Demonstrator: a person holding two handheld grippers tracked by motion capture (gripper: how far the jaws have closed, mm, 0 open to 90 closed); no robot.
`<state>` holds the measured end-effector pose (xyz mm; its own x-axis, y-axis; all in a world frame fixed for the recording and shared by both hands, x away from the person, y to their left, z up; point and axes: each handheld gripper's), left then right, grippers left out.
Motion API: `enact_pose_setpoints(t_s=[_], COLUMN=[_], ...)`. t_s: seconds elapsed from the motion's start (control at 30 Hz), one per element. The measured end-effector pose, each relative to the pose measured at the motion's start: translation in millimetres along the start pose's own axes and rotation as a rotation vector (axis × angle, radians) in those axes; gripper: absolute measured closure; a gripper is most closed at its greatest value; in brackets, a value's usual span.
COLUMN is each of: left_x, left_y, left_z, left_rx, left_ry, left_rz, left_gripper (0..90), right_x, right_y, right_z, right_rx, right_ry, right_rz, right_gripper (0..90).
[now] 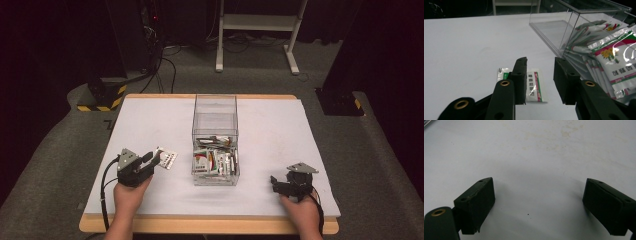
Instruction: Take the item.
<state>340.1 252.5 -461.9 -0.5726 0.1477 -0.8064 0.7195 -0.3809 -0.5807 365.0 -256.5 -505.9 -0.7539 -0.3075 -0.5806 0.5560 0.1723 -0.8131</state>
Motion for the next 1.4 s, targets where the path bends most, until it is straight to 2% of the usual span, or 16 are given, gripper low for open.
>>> enact_pose_setpoints(t_s=[0.47, 0.6, 0.73, 0.77, 0.83, 0.9, 0.97, 1.4], left_x=[27.8, 35.4, 40.9, 41.7, 42.0, 42.1, 41.9, 42.1], left_y=[7.7, 12.6, 19.0, 21.4, 22.2, 22.6, 22.8, 23.0], left_z=[0.3, 1.5, 4.5, 5.8, 7.5, 6.7, 4.7, 4.2], left_rx=[-0.053, -0.072, -0.06, -0.061, -0.08, -0.092, -0.087, -0.079], left_ry=[0.038, 0.072, 0.103, 0.109, 0.118, 0.102, 0.084, 0.078], left_rz=[-0.145, -0.19, -0.231, -0.254, -0.254, -0.257, -0.26, -0.258], left_gripper=[53.2, 51.0, 48.6, 46.9, 42.9, 37.9, 35.0, 34.0], right_x=[-0.1, -0.1, -0.1, -0.1, 0.0, 0.0, 0.0, 0.0], right_y=[0.2, 0.1, 0.1, 0.1, 0.0, 0.1, 0.1, 0.0], right_z=[0.5, 0.4, 0.5, 0.4, 0.3, 0.3, 0.3, 0.3], right_rx=[-0.003, -0.003, -0.003, -0.003, -0.002, -0.002, -0.002, -0.002], right_ry=[0.003, 0.002, 0.0, 0.0, 0.0, 0.0, 0.0, 0.0], right_rz=[-0.001, -0.001, -0.001, -0.001, -0.001, -0.001, -0.001, -0.001], right_gripper=[10.5, 10.6, 10.6, 10.6, 10.6, 10.6, 10.5, 10.6])
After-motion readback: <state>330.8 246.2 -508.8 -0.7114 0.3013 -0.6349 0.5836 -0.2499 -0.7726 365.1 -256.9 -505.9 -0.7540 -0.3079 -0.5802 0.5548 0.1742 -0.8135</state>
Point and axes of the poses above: each handheld gripper's, and its own axes: y roughly forward along the jaws, x roughly out of its underside, z roughly to its right, and after that the axes turned 10 degrees about -z, right-handed
